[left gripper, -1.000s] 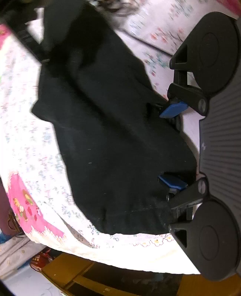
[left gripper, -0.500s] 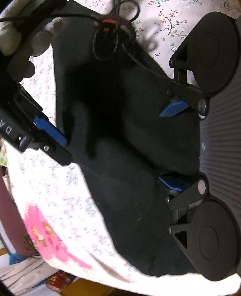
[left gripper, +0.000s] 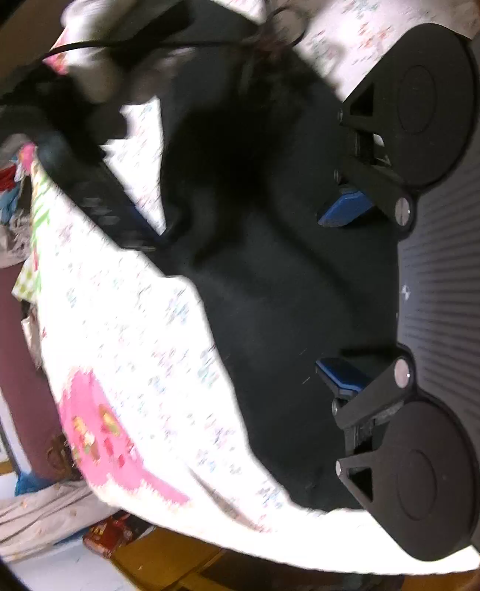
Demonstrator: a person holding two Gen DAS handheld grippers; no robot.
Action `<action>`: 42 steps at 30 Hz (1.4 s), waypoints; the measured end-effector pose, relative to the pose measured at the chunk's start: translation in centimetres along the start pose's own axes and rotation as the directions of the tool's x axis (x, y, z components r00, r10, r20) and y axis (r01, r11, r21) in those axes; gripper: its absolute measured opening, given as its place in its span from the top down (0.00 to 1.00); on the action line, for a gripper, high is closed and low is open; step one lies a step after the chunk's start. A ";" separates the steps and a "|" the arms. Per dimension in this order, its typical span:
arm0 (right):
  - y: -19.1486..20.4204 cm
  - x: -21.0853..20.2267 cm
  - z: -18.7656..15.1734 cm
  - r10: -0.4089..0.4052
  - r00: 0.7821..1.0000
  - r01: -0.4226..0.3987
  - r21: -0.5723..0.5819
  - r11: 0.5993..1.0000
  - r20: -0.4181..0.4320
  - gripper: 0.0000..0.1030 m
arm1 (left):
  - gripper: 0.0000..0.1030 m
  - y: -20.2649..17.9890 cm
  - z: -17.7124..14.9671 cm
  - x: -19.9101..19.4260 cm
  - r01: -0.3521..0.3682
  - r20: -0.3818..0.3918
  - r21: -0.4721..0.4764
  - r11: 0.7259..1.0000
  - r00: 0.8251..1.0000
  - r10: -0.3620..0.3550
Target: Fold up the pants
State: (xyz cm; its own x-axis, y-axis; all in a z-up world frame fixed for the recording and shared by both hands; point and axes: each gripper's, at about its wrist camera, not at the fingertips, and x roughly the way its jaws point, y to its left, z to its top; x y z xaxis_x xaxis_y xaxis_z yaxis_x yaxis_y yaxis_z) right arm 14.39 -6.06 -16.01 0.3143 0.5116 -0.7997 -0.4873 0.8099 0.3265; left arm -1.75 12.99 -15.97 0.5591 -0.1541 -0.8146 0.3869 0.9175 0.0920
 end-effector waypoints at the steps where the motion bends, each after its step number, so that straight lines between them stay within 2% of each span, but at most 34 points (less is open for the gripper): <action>1: -0.3 1.4 0.1 0.020 1.000 -0.020 0.031 0.999 -0.023 0.82 | 0.15 0.1 0.1 0.4 -0.014 -0.001 0.001 1.000 1.000 0.014; 3: -2.0 4.0 0.1 0.013 0.998 -0.006 0.121 0.993 -0.065 0.90 | 0.15 1.3 -0.4 2.0 -0.031 -0.022 -0.012 0.999 0.999 0.031; 4: -2.9 4.9 -0.1 0.000 0.997 0.011 0.140 0.990 -0.082 1.00 | 0.15 2.1 -0.8 3.2 -0.047 -0.061 -0.025 0.999 0.997 0.046; 6: -4.1 5.6 0.1 -0.034 0.995 0.049 0.168 0.985 -0.091 1.00 | 0.09 3.3 -1.7 4.3 -0.067 -0.095 -0.032 0.997 0.993 0.063; 8: -4.8 4.5 0.2 -0.074 0.995 0.088 0.201 0.976 -0.072 1.00 | 0.05 4.2 -2.6 4.0 -0.073 -0.103 -0.052 0.996 0.992 0.068; 12: -5.6 -0.1 -1.3 -0.167 0.985 0.172 0.174 0.969 -0.048 0.92 | 0.05 4.8 -3.5 2.7 -0.111 -0.134 -0.056 0.992 0.986 0.103; 15: -5.9 -3.9 -3.5 -0.176 0.984 0.176 0.195 0.965 -0.018 0.87 | 0.06 4.3 -3.5 2.0 -0.116 -0.121 -0.061 0.991 0.987 0.108; 16: -5.8 -4.9 -4.5 -0.184 0.983 0.183 0.198 0.963 -0.010 0.83 | 0.06 3.7 -3.0 1.9 -0.113 -0.108 -0.049 0.992 0.988 0.107; 19: -6.6 -6.3 -7.1 -0.223 0.975 0.220 0.221 0.950 -0.009 0.82 | 0.06 1.0 -1.2 2.0 -0.090 -0.070 0.009 0.996 0.993 0.091; 22: -9.2 -7.9 -9.9 -0.266 0.964 0.258 0.291 0.921 -0.012 0.85 | 0.06 -2.3 -0.1 3.2 -0.040 -0.087 0.052 0.998 0.995 0.044; 24: -10.8 -9.5 -11.8 -0.316 0.949 0.303 0.315 0.899 -0.011 0.85 | 0.06 -4.8 0.5 4.1 -0.016 -0.101 0.100 0.995 0.995 0.026; 26: -13.3 -11.7 -13.8 -0.344 0.939 0.327 0.379 0.866 -0.024 0.86 | 0.06 -6.7 0.8 5.2 0.009 -0.151 0.132 0.991 0.989 0.012; 27: -14.4 -12.9 -14.8 -0.368 0.930 0.345 0.413 0.843 -0.027 0.85 | 0.06 -7.9 0.9 5.5 -0.001 -0.167 0.153 0.988 0.986 0.027; 30: -17.2 -18.2 -18.4 -0.418 0.908 0.353 0.531 0.771 0.003 0.82 | 0.06 -10.1 1.7 5.0 0.011 -0.180 0.182 0.983 0.983 0.022; 34: -20.5 -25.0 -23.8 -0.507 0.861 0.331 0.699 0.634 0.052 0.75 | 0.06 -14.3 4.0 4.8 0.038 -0.162 0.235 0.971 0.987 0.001; 36: -22.3 -27.2 -26.3 -0.546 0.835 0.308 0.771 0.558 0.061 0.74 | 0.06 -17.1 5.6 5.2 0.076 -0.142 0.259 0.963 0.989 -0.040; 38: -23.9 -28.6 -28.1 -0.587 0.806 0.297 0.812 0.503 0.069 0.74 | 0.06 -20.6 7.2 5.8 0.130 -0.126 0.300 0.945 0.987 -0.096; 42: -26.6 -30.0 -29.0 -0.639 0.762 0.291 0.825 0.485 0.107 0.69 | 0.06 -27.3 9.4 7.2 0.205 -0.108 0.412 0.888 0.978 -0.176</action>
State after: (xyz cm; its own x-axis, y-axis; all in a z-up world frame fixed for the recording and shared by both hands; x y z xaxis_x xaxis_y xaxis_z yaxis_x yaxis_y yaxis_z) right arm -5.69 -51.25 -15.32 0.6380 -0.0973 -0.7639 0.5270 0.7784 0.3410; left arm -1.38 -16.64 -18.98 0.3997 -0.2731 -0.8750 0.7607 0.6315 0.1504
